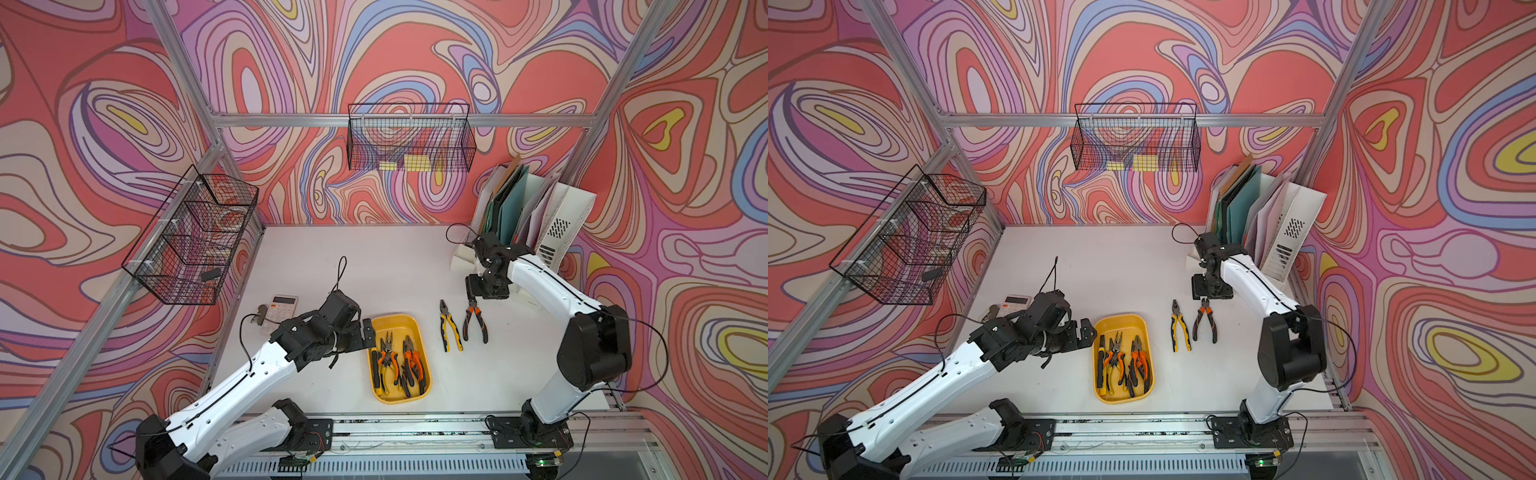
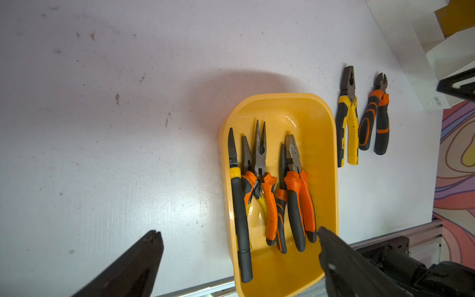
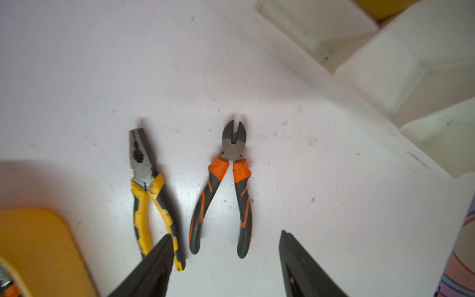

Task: Take the pliers out of the storage box
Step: Place the pliers at the center of the board, then pick up the pliers from the storage box.

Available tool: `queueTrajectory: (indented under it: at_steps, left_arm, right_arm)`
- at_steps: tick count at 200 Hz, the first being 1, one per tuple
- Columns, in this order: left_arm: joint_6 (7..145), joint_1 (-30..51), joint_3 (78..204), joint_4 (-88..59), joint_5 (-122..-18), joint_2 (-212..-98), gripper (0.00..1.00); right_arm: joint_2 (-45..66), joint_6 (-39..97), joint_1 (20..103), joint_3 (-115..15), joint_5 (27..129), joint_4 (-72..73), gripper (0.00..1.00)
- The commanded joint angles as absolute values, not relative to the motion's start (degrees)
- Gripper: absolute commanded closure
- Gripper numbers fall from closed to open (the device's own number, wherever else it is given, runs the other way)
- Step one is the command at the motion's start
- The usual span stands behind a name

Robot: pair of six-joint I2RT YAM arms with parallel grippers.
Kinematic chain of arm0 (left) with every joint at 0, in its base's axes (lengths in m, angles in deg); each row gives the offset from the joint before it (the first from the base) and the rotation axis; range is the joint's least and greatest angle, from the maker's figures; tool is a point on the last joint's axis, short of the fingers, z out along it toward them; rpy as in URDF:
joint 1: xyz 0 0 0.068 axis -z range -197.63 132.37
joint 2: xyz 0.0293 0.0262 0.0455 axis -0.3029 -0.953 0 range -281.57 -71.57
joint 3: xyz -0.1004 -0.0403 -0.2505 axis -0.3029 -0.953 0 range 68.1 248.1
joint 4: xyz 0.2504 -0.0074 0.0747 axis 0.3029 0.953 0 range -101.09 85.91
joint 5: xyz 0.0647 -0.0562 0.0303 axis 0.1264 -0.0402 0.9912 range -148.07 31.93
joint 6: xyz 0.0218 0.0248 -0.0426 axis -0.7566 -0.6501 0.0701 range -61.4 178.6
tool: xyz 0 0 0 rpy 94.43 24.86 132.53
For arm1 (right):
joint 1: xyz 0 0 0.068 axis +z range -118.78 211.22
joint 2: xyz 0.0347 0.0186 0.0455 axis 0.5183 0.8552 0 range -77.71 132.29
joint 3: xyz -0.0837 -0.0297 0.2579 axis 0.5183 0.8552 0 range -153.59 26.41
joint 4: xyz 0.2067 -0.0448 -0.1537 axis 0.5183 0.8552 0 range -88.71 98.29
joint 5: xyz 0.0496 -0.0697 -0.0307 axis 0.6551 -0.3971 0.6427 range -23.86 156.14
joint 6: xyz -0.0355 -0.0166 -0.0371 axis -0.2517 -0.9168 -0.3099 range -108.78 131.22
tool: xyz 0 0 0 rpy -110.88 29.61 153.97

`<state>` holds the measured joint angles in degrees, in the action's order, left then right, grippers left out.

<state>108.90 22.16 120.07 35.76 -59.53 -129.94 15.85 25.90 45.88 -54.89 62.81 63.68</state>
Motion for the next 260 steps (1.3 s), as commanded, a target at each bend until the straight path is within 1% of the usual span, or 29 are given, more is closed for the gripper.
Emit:
queueTrajectory:
  at_steps: [1, 27, 62, 118, 139, 151, 167, 191, 210, 225, 260]
  left_arm:
    - [107.2, 22.4, 122.8, 39.4, -61.9, -132.4, 0.06]
    - [106.3, 23.0, 124.4, 40.5, -63.8, -135.8, 0.13]
    - [106.5, 28.4, 127.6, 41.8, -61.8, -141.2, 0.15]
    - [109.2, 33.6, 130.2, 37.8, -64.0, -150.5, 0.19]
    - [110.5, 34.3, 131.1, 36.8, -64.8, -152.7, 0.19]
    - [111.8, 34.3, 130.9, 36.2, -63.7, -152.4, 0.19]
    - [113.0, 34.3, 129.6, 33.9, -63.2, -150.8, 0.19]
    - [113.8, 34.3, 128.5, 32.1, -63.7, -149.1, 0.2]
    - [114.4, 34.3, 128.2, 32.8, -62.3, -147.5, 0.2]
    - [116.0, 34.3, 126.1, 31.6, -59.6, -143.1, 0.2]
    - [117.9, 34.1, 119.5, 28.8, -53.7, -129.8, 0.16]
  right_arm:
    - [9.9, 30.1, 45.7, -55.3, 66.2, 66.6, 0.32]
    - [2.2, 32.5, 45.6, -50.9, 70.7, 64.9, 0.35]
    - [-6.1, 34.7, 45.6, -43.8, 76.7, 62.9, 0.39]
    - [-12.5, 37.0, 45.6, -35.7, 84.2, 59.7, 0.41]
    - [-14.6, 39.9, 46.3, -33.5, 90.4, 57.0, 0.42]
    - [-15.5, 42.3, 49.1, -32.8, 91.0, 55.9, 0.42]
    - [-15.0, 45.3, 55.8, -33.3, 87.9, 55.7, 0.4]
    - [-10.9, 49.4, 65.0, -34.8, 83.1, 55.2, 0.38]
    - [-6.9, 52.5, 69.5, -35.5, 81.4, 52.5, 0.38]
    - [-3.3, 54.4, 73.1, -36.1, 81.0, 49.9, 0.4]
    - [4.5, 57.7, 80.1, -37.9, 79.5, 45.4, 0.43]
